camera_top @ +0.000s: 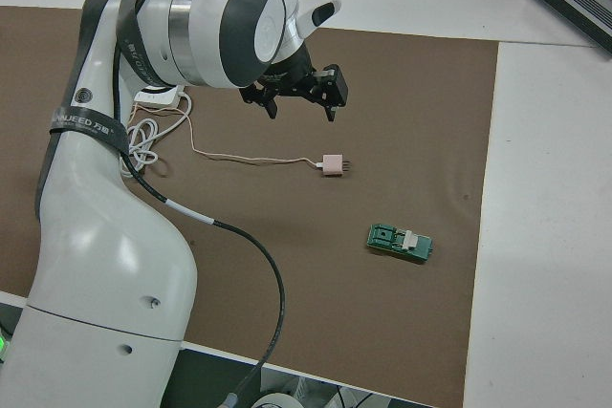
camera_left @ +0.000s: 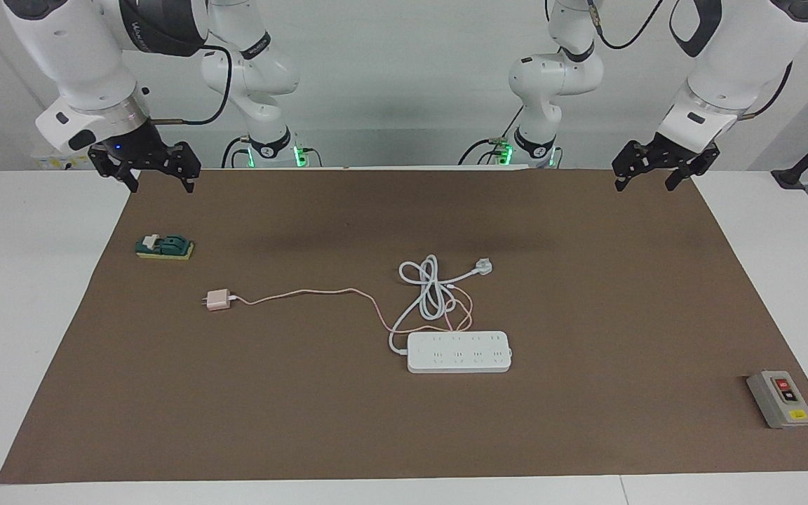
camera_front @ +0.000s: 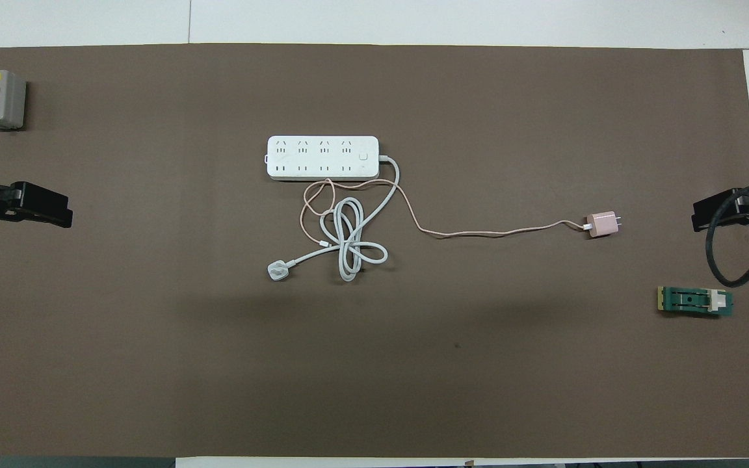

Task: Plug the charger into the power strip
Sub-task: 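Move the right gripper toward the pink charger plug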

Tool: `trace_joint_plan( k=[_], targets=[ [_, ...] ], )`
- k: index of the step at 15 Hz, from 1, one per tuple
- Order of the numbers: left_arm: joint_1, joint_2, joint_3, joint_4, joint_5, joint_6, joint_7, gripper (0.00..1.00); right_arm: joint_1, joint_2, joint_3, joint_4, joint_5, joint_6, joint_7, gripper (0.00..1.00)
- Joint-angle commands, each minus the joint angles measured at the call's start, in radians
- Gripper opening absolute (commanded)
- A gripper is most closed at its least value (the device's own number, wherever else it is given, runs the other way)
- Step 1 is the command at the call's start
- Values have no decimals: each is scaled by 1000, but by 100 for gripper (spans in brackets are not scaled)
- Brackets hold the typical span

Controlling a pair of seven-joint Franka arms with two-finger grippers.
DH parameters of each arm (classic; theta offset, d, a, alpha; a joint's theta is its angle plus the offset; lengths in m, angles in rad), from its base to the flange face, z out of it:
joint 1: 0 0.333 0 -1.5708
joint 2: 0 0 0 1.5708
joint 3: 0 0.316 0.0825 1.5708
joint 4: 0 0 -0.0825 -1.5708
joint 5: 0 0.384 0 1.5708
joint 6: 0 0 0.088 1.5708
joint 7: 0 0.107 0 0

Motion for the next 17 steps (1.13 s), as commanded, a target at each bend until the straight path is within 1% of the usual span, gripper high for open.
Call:
trace_joint_plan(
  k=[1, 3, 9, 13, 15, 17],
  targets=[
    [-1, -17, 3, -10, 16, -8, 6, 100, -11, 1, 5, -4, -1, 9, -2, 100],
    [-1, -17, 3, -11, 16, -6, 6, 100, -9, -5, 5, -18, -1, 7, -2, 100],
    [0, -28, 3, -31, 16, 0, 2, 100, -6, -5, 7, -18, 3, 15, 3, 100],
    [6, -37, 3, -53, 15, 0, 6, 100, -9, -5, 5, -18, 40, 9, 9, 100],
    [6, -43, 3, -63, 15, 1, 3, 100, -17, -8, 4, -22, 72, 7, 69, 100],
    [6, -57, 3, -94, 13, 30, 2, 100, -30, -10, -2, -55, 107, 9, 223, 100]
  ],
)
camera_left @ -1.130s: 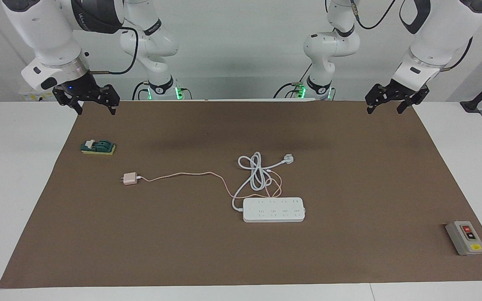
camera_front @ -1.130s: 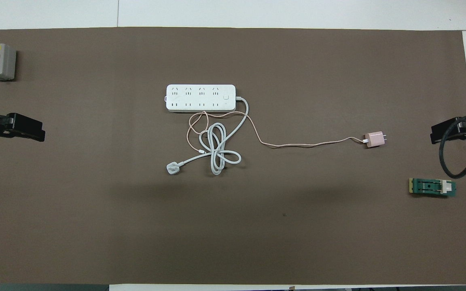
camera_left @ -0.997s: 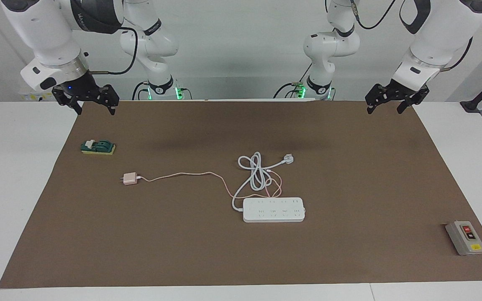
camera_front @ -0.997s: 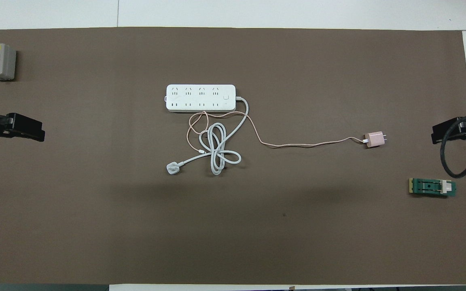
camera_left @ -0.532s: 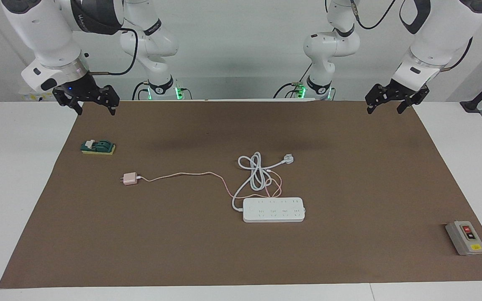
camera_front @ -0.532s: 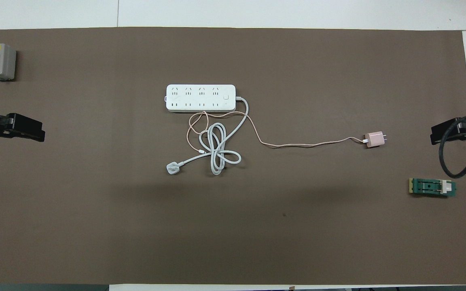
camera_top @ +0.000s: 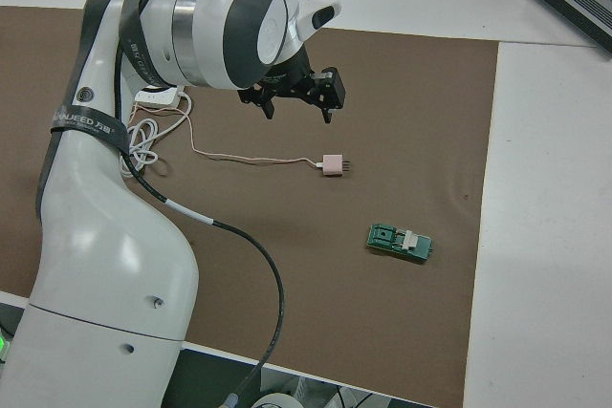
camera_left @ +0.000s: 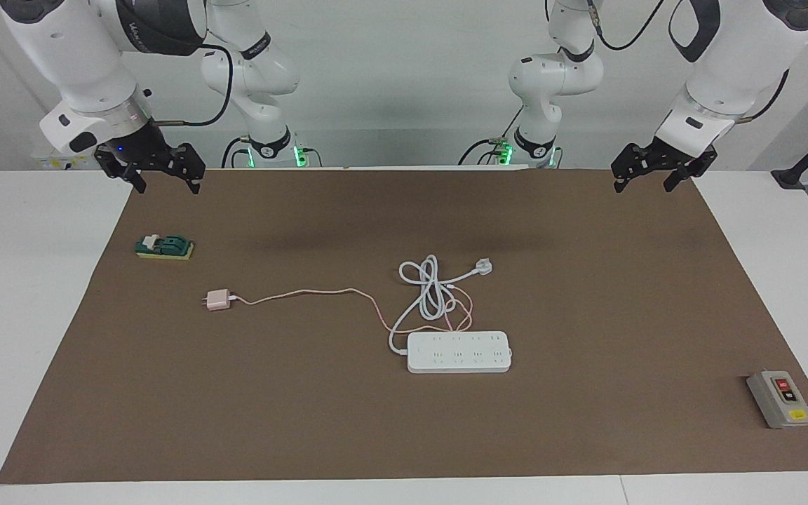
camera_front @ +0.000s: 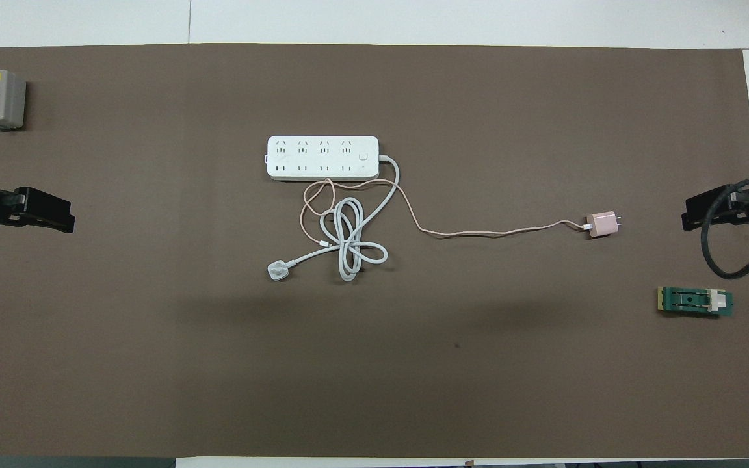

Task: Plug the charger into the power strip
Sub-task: 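Move the right gripper toward the pink charger plug, then close the right gripper on the pink charger plug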

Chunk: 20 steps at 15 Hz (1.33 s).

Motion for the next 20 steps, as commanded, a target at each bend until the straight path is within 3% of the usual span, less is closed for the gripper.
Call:
trace_joint_plan(
  k=[1, 7, 10, 12, 16, 20],
  targets=[
    [4, -55, -2, -84, 13, 40, -12, 100, -54, -1, 1, -58, 77, 10, 195, 100],
    [4, -67, -2, -105, 15, 42, -43, 100, -206, 168, -1, -94, 272, 49, 448, 100],
    [3, -69, -2, -114, 13, 43, -43, 100, -259, 222, -3, -172, 376, 123, 476, 100],
    [4, -71, -2, -116, 13, 43, -43, 100, -292, 312, -12, -169, 471, 133, 511, 100],
    [-8, -74, -2, -119, 13, 45, -43, 100, -289, 403, -15, -152, 514, 165, 643, 100],
    [-9, -74, -3, -117, 13, 45, -43, 100, -289, 478, -13, -152, 589, 223, 648, 100]
  ],
)
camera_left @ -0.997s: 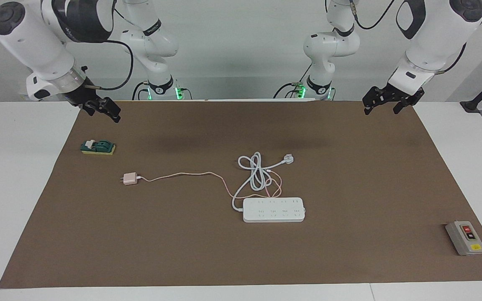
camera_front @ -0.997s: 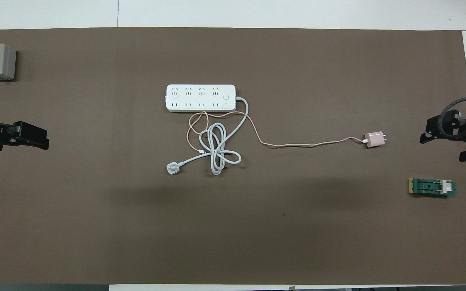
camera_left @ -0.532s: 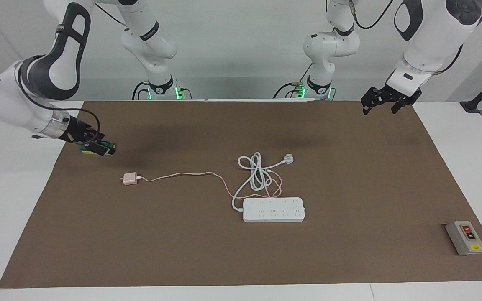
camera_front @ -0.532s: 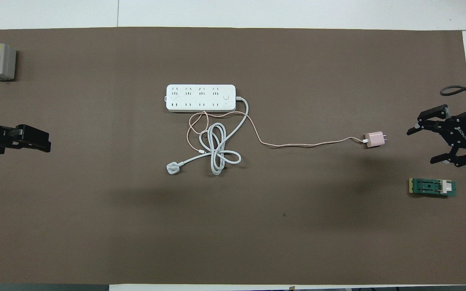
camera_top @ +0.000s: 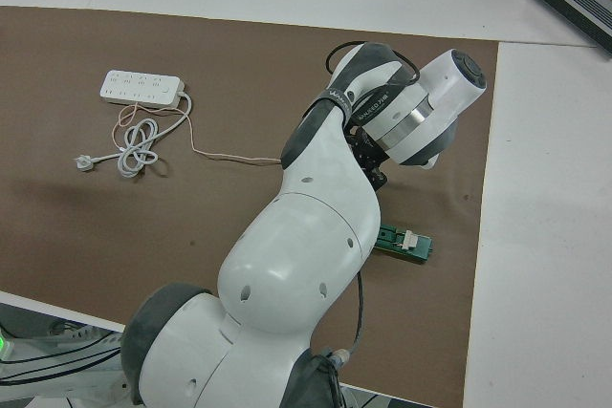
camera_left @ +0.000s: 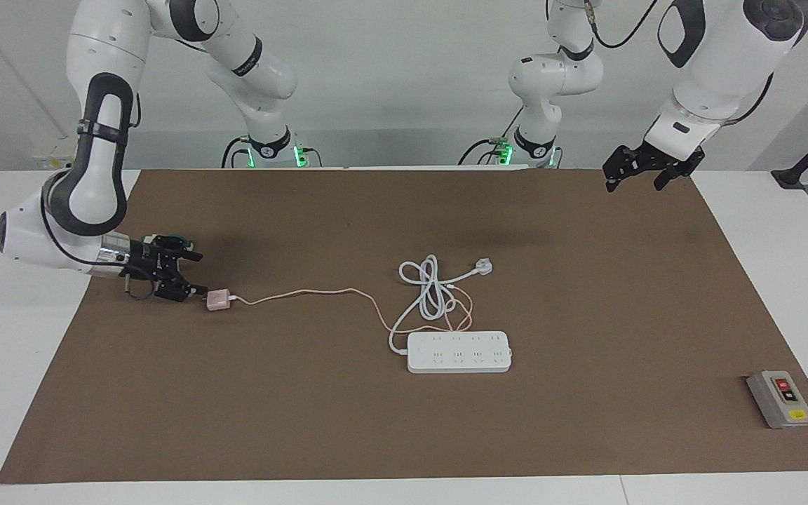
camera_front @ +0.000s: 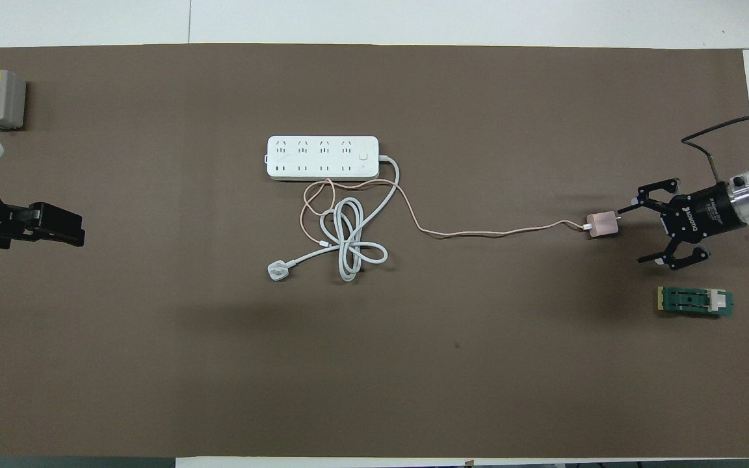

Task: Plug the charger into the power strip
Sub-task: 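Close the right gripper on the pink charger plug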

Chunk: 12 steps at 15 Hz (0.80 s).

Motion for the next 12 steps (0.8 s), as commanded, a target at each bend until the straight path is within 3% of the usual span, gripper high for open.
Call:
trace_joint_plan(
  k=[1, 11, 12],
  targets=[
    [-9, -35, 3, -39, 15, 24, -12, 100, -4, 36, 7, 12, 51, 24, 22, 100],
    [-9, -37, 1, -44, 15, 22, -9, 100, 3, 130, 8, -1, 93, 107, -85, 100],
    [-9, -37, 1, -44, 15, 21, -5, 100, 3, 139, 8, -2, 113, 123, -127, 94]
  ],
)
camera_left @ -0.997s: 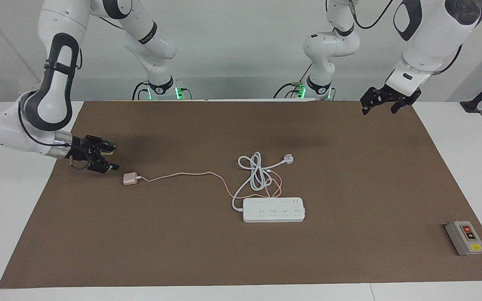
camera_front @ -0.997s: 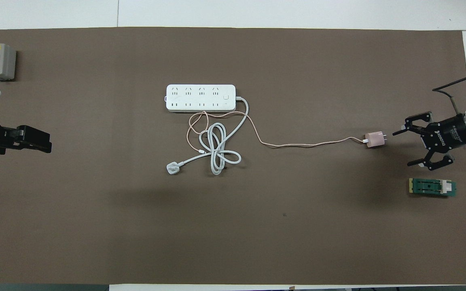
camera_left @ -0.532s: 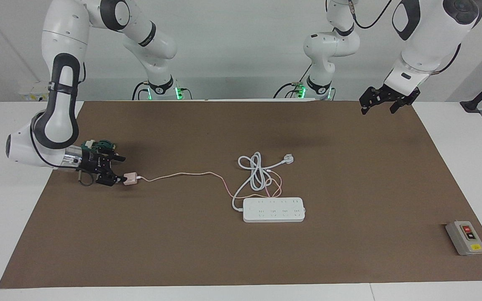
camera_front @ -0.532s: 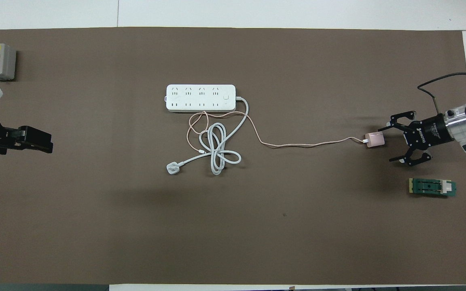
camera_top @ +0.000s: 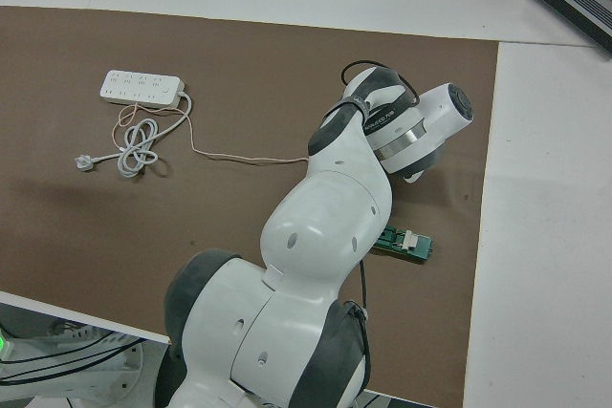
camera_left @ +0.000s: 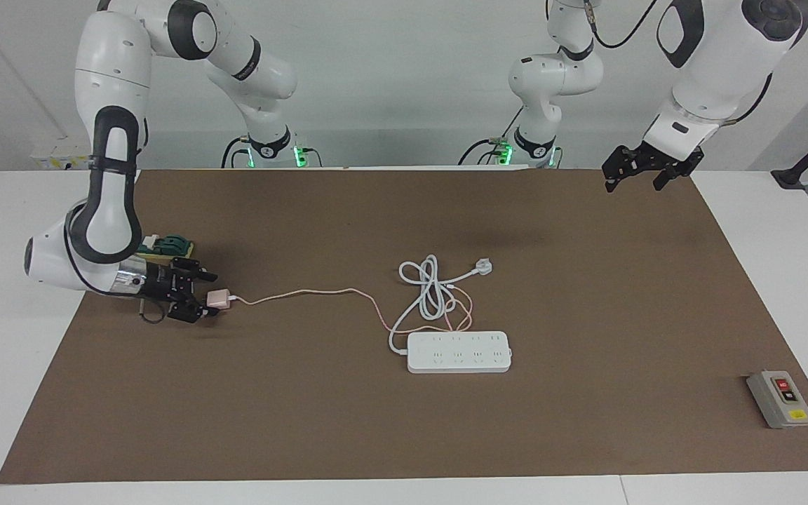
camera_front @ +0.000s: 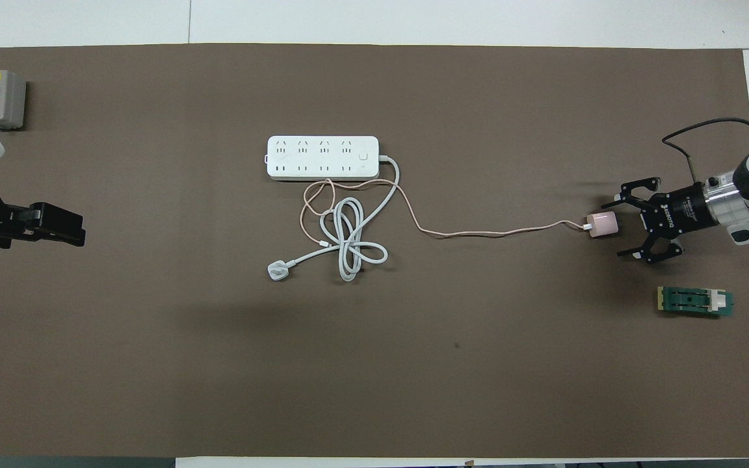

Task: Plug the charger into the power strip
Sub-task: 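Close the right gripper on the pink charger plug, then lift the charger with the right gripper while the left gripper reaches in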

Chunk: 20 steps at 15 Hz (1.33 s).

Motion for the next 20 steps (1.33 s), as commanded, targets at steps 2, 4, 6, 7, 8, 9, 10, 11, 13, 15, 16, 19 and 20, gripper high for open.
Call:
trace_joint_plan(
  k=[2, 4, 6, 7, 8, 9, 10, 11, 13, 15, 16, 19, 20],
  targets=[
    [-9, -36, 3, -39, 15, 18, -2, 100, -8, 37, 1, 1, 53, 31, -97, 36],
    [-2, -33, 6, -33, 15, 18, -6, 100, -2, 31, 1, 11, 56, 4, -91, 0],
    [7, -34, 7, -33, 15, 6, -8, 100, -2, 27, 2, 13, 59, -3, -85, 0],
    [7, -34, 9, -33, 15, 9, -8, 100, -1, 20, 4, 19, 59, -12, -69, 0],
    [7, -34, 9, -33, 15, 10, -8, 100, 2, 14, 11, 36, 56, -27, -22, 0],
    [5, -34, 9, -33, 15, 7, -8, 100, 27, 0, 11, 66, 53, -51, 33, 0],
    [5, -34, 7, -33, 15, 9, -8, 100, 51, -14, 10, 94, 52, -87, 70, 0],
    [4, -34, 7, -33, 15, 10, -9, 100, 74, -41, 10, 131, 50, -119, 130, 0],
    [5, -34, 9, -33, 15, 9, -9, 100, 131, -54, 11, 218, 49, -174, 266, 0],
    [-5, -21, 4, 11, 19, 4, -11, 100, 202, -89, 11, 266, 59, -199, 377, 0],
    [-8, -21, 0, 13, 19, -7, -5, 100, 243, -113, 11, 269, 67, -193, 426, 0],
    [5, -22, 1, -5, -11, 4, 3, 100, 363, -124, 11, 329, 134, -159, 594, 0],
    [11, -21, 12, -11, -77, 1, 3, 100, 410, -124, 11, 352, 139, -124, 656, 0]
  ],
)
